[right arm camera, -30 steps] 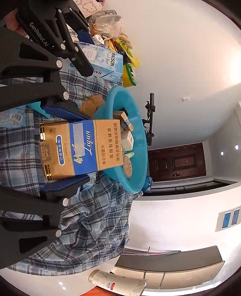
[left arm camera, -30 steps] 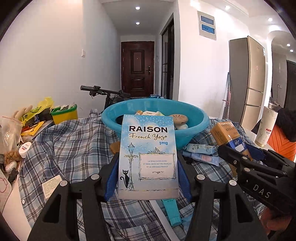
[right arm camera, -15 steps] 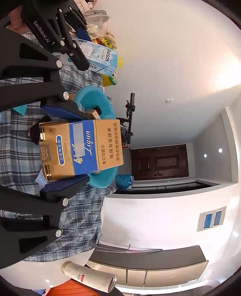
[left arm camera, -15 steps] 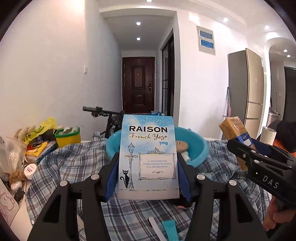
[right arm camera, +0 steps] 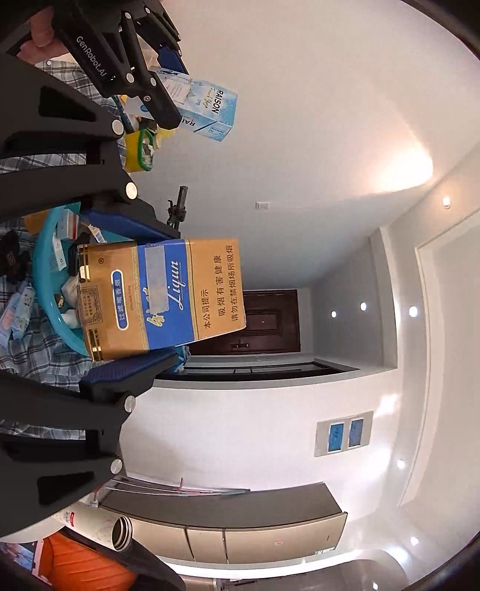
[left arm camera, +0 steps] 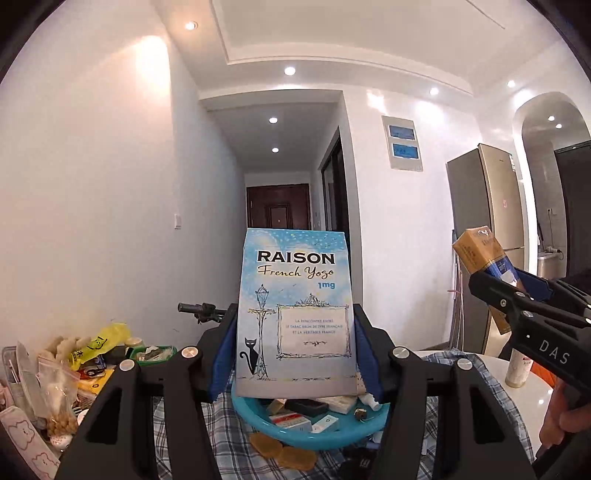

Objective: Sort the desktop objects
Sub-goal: 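Lift the RAISON box with the left tool while the right tool lifts the Liqun box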

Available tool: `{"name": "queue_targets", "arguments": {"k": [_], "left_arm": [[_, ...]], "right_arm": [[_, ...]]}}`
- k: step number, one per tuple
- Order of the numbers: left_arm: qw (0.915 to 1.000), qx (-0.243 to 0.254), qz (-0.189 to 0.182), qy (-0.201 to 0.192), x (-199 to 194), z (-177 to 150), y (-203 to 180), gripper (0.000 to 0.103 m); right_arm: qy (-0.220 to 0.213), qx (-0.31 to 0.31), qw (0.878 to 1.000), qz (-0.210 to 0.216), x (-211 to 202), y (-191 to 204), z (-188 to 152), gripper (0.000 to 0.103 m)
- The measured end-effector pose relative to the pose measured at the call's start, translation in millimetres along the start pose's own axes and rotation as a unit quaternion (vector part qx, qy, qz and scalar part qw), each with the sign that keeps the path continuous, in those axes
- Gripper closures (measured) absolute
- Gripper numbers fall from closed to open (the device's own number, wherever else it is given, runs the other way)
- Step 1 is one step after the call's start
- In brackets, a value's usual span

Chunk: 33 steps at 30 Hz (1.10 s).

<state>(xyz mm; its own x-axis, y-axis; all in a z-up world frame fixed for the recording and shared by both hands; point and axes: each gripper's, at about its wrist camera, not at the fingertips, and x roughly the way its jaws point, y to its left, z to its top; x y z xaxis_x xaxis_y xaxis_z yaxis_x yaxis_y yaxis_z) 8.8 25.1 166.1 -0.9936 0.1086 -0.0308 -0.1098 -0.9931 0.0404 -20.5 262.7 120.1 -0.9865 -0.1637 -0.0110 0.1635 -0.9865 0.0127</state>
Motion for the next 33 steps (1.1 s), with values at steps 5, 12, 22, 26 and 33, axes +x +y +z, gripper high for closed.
{"name": "queue_targets", "arguments": {"k": [5,12,22,26,33], "left_arm": [[1.0,-0.002,-0.005,-0.007,-8.6,5.6,2.3,0.044],[0.9998,0.005,-0.02,-0.007,-5.0,8.6,-2.8,0.044],[0.9998,-0.011,-0.01,-0.017,69.4,24.0,-0.1,0.044],[0.9994,-0.004,0.001,-0.034,106.6,29.7,-2.9,0.044],[0.9972,-0.013,-0.023,-0.07,162.9,35.1,-5.7,0.044]], "right_arm": [[-0.02,-0.005,1.0,-0.001,-11.3,5.4,6.9,0.047],[-0.017,-0.005,1.0,-0.001,-8.9,8.1,6.6,0.046],[-0.003,-0.038,0.999,0.003,63.3,17.0,26.2,0.046],[0.01,-0.033,0.999,-0.012,101.2,12.2,28.6,0.047],[0.022,-0.009,1.0,-0.018,163.7,4.5,37.8,0.047]]}}
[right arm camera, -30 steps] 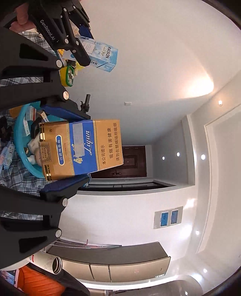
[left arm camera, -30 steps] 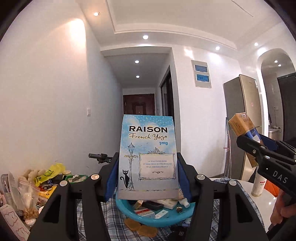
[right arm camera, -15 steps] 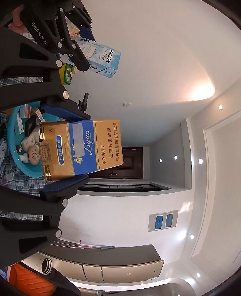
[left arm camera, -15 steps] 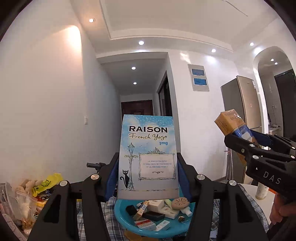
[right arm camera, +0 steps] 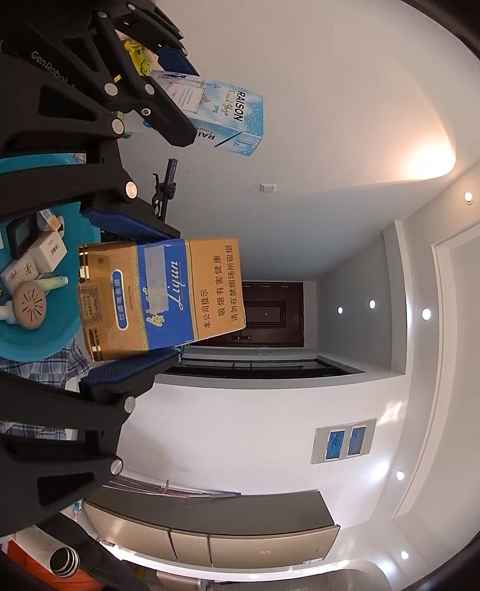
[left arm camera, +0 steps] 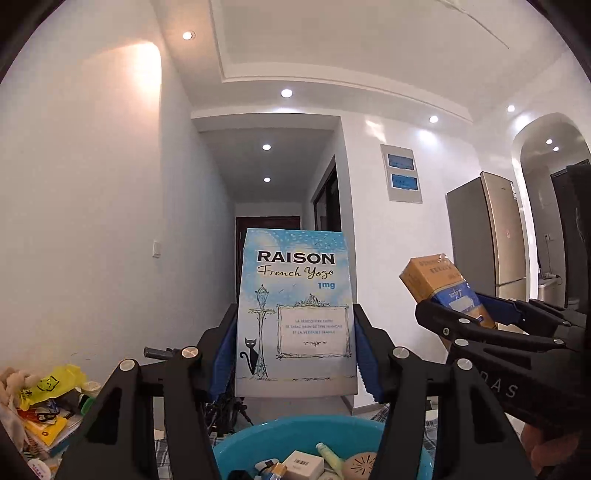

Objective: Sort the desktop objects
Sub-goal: 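Lift the RAISON box with the left tool while the right tool lifts the Liqun box, then carry the RAISON box and Liqun box over the turquoise basin with both tools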

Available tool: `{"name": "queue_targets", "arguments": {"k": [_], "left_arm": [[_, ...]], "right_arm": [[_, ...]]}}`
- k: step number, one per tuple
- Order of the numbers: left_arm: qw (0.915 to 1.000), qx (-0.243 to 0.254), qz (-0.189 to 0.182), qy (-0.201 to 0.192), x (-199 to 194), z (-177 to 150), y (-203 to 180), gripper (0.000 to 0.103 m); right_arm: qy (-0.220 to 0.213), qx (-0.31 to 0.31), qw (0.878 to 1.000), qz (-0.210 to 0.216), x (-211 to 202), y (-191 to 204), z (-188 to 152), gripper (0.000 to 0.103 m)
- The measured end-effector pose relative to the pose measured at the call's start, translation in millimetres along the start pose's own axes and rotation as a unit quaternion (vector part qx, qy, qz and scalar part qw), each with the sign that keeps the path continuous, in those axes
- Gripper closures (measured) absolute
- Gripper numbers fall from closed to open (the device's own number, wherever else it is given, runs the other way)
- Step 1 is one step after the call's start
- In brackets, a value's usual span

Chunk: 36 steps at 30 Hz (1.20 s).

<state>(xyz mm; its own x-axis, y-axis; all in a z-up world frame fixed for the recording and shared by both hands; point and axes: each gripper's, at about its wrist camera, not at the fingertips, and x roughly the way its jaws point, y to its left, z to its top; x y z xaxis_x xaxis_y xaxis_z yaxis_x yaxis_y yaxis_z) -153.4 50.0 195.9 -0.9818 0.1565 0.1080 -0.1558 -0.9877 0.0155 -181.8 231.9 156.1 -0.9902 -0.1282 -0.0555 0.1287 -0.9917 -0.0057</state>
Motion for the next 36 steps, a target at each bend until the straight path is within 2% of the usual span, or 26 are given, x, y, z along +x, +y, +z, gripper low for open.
{"name": "queue_targets", "arguments": {"k": [4,7,11,15,17,19,21,23,26,28,31,36], "left_arm": [[0.9998,0.003,0.015,-0.012,28.0,-6.6,0.7,0.044],[0.9993,-0.014,0.013,-0.032,28.4,-11.3,7.5,0.044],[0.9989,0.016,0.012,-0.043,29.4,-23.0,5.9,0.044],[0.9996,0.019,0.014,-0.013,34.8,-42.1,7.5,0.044],[0.9999,0.012,0.011,0.004,38.7,-52.8,9.5,0.044],[0.9992,0.028,0.014,0.024,46.0,-58.3,7.1,0.044],[0.9991,0.022,0.021,0.028,49.1,-59.8,11.5,0.044],[0.9985,-0.001,0.01,0.054,57.1,-58.1,20.5,0.044],[0.9915,-0.003,0.023,0.128,76.4,-62.5,28.5,0.044],[0.9833,-0.001,0.035,0.179,93.1,-69.2,31.8,0.044],[0.9695,-0.018,0.032,0.242,114.3,-81.9,38.8,0.044],[0.9436,-0.042,0.024,0.328,139.0,-111.0,50.2,0.044]], "right_arm": [[-0.011,0.003,1.0,-0.012,24.1,-6.0,6.0,0.047],[-0.015,0.012,1.0,-0.015,35.3,-13.1,2.4,0.047],[-0.02,0.023,0.999,-0.026,43.4,-20.3,-9.2,0.047],[-0.013,0.042,0.999,-0.025,51.2,-22.9,-26.8,0.047],[0.003,0.035,0.999,-0.016,60.0,-21.3,-28.9,0.047],[0.006,0.033,0.999,-0.019,63.7,-21.4,-28.4,0.047],[0.007,0.029,0.999,-0.022,65.7,-21.1,-28.3,0.047],[0.011,0.027,0.999,-0.024,68.3,-20.4,-30.2,0.047],[0.037,0.021,0.999,-0.021,80.0,-19.7,-35.1,0.047],[0.075,0.015,0.997,-0.019,92.1,-19.0,-40.9,0.047],[0.131,0.011,0.991,-0.008,111.0,-18.9,-52.4,0.047],[0.197,0.014,0.98,0.009,129.6,-24.2,-69.8,0.047]]}}
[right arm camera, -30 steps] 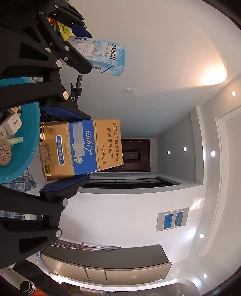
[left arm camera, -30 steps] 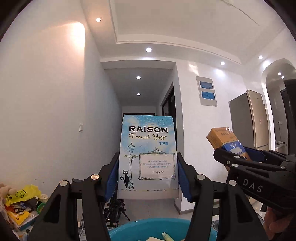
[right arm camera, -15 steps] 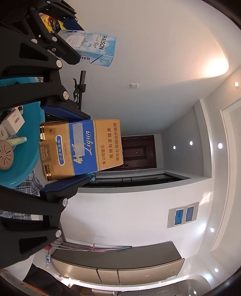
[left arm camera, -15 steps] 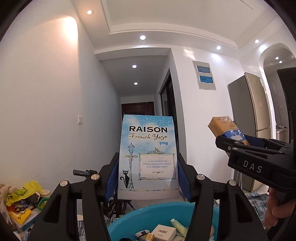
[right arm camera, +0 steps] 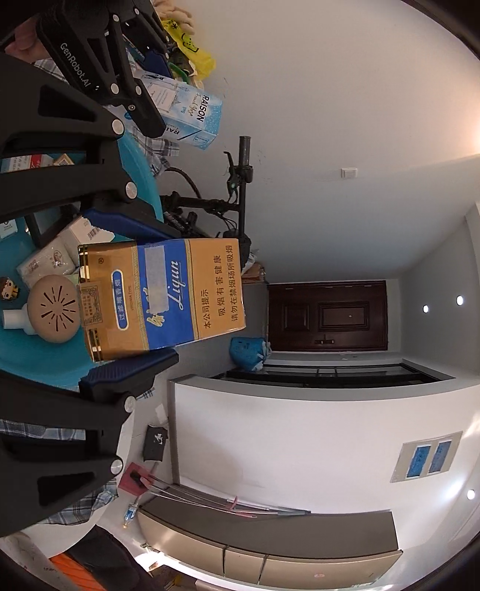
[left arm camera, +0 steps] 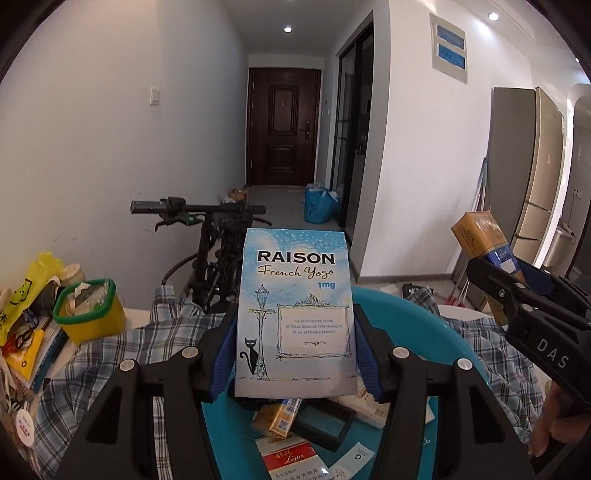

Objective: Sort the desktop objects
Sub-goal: 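Carry the RAISON box and Liqun box over the turquoise basin with both tools, then lower the RAISON box into the basin and open the left tool while the right tool releases the Liqun box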

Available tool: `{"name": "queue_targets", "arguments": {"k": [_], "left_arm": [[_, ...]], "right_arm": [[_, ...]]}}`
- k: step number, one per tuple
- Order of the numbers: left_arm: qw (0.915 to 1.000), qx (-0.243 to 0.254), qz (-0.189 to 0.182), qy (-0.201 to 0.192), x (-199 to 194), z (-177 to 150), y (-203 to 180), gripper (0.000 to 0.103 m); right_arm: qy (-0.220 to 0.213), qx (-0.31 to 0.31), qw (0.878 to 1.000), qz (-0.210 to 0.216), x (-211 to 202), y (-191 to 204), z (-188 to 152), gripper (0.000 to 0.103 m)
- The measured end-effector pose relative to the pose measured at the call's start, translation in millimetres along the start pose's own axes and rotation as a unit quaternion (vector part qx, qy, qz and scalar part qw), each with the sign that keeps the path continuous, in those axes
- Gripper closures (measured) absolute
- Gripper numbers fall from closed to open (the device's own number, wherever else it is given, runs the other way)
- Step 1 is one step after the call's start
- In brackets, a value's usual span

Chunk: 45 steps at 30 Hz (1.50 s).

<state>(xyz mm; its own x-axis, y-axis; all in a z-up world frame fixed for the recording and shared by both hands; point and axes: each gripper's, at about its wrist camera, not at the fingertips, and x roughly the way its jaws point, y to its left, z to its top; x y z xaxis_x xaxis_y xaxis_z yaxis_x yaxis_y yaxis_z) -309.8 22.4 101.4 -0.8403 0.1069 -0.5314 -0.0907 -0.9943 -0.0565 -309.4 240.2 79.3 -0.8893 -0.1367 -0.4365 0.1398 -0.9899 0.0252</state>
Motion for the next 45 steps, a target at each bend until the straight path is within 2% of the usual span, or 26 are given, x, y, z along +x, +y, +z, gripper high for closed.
{"name": "queue_targets", "arguments": {"k": [4,6,7,10,14,17,21,25,37,45], "left_arm": [[0.9984,0.0,-0.002,0.056,28.8,-8.4,2.3,0.044],[0.9957,-0.018,-0.04,0.081,37.6,-16.0,6.1,0.044],[0.9939,-0.03,-0.057,0.089,40.9,-19.8,7.0,0.044],[0.9933,-0.029,-0.046,0.102,48.6,-23.2,7.6,0.044],[0.9899,-0.034,-0.049,0.128,60.2,-28.5,7.5,0.044],[0.9853,-0.047,-0.079,0.144,69.2,-30.3,11.2,0.044],[0.985,-0.037,-0.069,0.154,74.2,-34.1,6.4,0.044],[0.982,-0.033,-0.081,0.167,79.5,-37.4,2.0,0.044],[0.9843,-0.029,-0.069,0.16,79.8,-36.7,2.1,0.044],[0.9833,-0.051,-0.074,0.158,78.7,-34.0,9.3,0.044]], "right_arm": [[0.058,-0.004,0.998,0.01,17.8,-5.5,-8.0,0.047],[0.079,-0.018,0.997,0.018,22.5,-4.2,-12.6,0.047],[0.089,-0.026,0.995,0.023,23.5,-3.0,-16.4,0.047],[0.113,-0.045,0.992,0.024,34.1,-0.3,-21.5,0.047],[0.145,-0.044,0.988,0.025,53.2,-1.9,-32.0,0.047],[0.163,-0.041,0.986,0.02,64.3,-5.1,-39.8,0.047],[0.172,-0.039,0.984,0.022,67.6,-2.1,-41.8,0.047],[0.172,-0.042,0.984,0.027,65.4,0.1,-41.2,0.047],[0.169,-0.034,0.984,0.038,65.1,-2.3,-39.8,0.047],[0.169,-0.041,0.984,0.033,65.8,0.8,-40.8,0.047]]}}
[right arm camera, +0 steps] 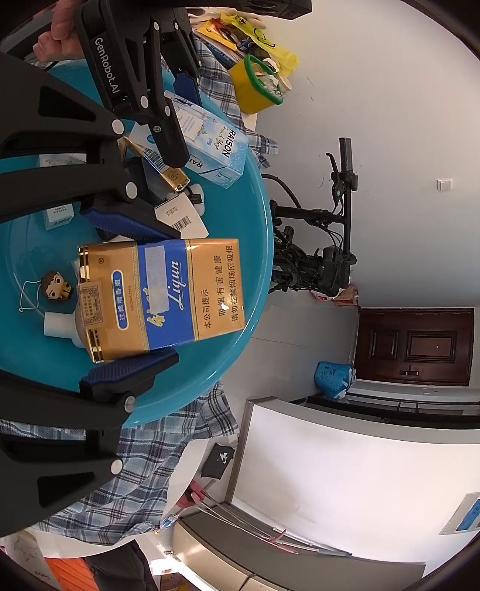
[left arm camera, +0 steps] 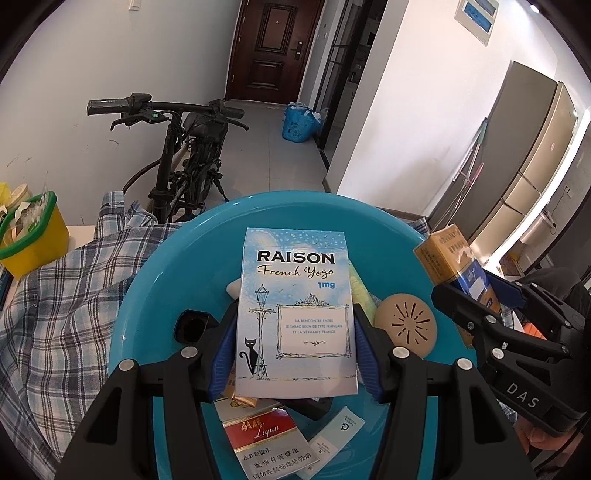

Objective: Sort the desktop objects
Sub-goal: 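Lower the RAISON box into the basin and open the left tool while the right tool releases the Liqun box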

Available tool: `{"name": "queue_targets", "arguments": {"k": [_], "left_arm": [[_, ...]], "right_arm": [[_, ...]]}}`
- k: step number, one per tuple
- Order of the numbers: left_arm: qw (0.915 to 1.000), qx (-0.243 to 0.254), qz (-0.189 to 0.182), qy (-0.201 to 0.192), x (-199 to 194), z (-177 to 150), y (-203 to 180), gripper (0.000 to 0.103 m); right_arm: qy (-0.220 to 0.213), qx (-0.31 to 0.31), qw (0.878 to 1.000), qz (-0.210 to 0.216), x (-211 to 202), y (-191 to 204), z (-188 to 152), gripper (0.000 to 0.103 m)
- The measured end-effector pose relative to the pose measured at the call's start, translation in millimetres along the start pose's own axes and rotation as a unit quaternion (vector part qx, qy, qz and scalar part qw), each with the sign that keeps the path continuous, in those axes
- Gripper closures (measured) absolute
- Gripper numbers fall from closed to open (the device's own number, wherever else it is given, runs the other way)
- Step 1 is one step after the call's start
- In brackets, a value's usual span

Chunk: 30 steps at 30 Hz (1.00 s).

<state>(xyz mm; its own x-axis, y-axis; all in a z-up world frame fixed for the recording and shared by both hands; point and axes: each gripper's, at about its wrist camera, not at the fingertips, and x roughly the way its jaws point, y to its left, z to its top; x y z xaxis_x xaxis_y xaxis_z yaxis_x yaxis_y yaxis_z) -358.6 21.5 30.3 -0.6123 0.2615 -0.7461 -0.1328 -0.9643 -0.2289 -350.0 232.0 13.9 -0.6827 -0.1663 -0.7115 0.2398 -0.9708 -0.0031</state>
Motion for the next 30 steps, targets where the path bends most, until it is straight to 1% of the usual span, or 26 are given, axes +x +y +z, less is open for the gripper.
{"name": "queue_targets", "arguments": {"k": [2,3,5,8,22,23,24,25,30], "left_arm": [[1.0,0.001,0.002,-0.003,-1.4,0.4,-0.3,0.043],[1.0,0.003,0.007,-0.004,-1.7,0.5,-0.9,0.04],[0.9996,0.008,0.024,-0.009,-2.7,0.7,-2.0,0.02],[0.9985,0.013,0.05,-0.019,-5.1,1.3,-1.9,0.02],[0.9987,0.012,0.045,-0.019,-8.8,1.6,-1.3,0.02],[0.9987,0.012,0.046,-0.02,-9.4,1.5,-1.5,0.019],[0.9986,0.012,0.047,-0.021,-10.0,1.7,-1.6,0.02],[0.9986,0.013,0.047,-0.021,-10.0,1.5,-2.4,0.02],[0.9984,0.013,0.05,-0.024,-11.4,2.1,-2.1,0.02]], "right_arm": [[-0.001,0.0,1.0,0.0,0.3,0.4,0.1,0.046],[0.0,0.0,1.0,0.001,0.7,0.3,0.0,0.046],[0.0,0.0,1.0,0.0,1.1,-0.2,0.0,0.046],[0.0,0.003,1.0,0.0,1.1,-2.3,-0.1,0.046],[0.004,0.004,1.0,-0.005,3.6,-4.5,-0.2,0.044],[0.004,0.005,1.0,-0.006,3.7,-4.8,-0.3,0.044],[0.004,0.006,1.0,-0.007,3.8,-5.4,-0.1,0.039],[0.002,0.006,1.0,-0.009,3.4,-5.9,0.1,0.033],[0.001,0.01,1.0,-0.015,2.6,-9.7,0.7,0.032]]}}
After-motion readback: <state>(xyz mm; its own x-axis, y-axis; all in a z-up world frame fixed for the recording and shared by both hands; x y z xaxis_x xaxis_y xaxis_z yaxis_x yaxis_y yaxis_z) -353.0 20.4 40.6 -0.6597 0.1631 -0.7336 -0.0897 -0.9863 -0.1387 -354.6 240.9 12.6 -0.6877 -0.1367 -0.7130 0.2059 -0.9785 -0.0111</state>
